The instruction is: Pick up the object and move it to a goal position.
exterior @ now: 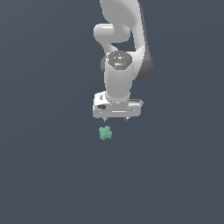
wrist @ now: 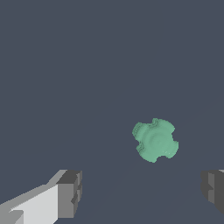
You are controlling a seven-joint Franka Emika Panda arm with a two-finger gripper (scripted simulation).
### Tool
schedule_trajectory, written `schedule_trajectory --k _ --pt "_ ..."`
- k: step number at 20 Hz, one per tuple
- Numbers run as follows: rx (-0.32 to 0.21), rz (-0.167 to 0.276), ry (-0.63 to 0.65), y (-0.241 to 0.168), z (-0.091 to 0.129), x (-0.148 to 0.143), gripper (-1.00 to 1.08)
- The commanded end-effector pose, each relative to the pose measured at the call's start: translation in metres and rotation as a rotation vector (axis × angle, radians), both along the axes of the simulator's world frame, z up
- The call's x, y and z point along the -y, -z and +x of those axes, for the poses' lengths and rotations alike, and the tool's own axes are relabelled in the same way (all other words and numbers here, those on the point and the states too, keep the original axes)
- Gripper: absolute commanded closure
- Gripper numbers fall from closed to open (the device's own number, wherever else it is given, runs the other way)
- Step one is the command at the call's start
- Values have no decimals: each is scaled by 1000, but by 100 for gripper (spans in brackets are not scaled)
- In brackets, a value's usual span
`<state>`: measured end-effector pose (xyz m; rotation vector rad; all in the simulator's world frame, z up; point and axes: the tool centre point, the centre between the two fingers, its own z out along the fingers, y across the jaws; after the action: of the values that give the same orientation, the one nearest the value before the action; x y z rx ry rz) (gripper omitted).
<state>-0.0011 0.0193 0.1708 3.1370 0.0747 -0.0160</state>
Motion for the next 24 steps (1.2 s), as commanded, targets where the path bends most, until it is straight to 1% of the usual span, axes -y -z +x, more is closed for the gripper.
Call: schedule_trajectory --k 1,12,19,24 --pt "0 0 0 0 0 0 -92" --pt "-17 0 59 -2 -7 23 -92" --pt "-15 0 49 0 -6 23 -92" --pt "-13 0 11 10 -5 27 -92"
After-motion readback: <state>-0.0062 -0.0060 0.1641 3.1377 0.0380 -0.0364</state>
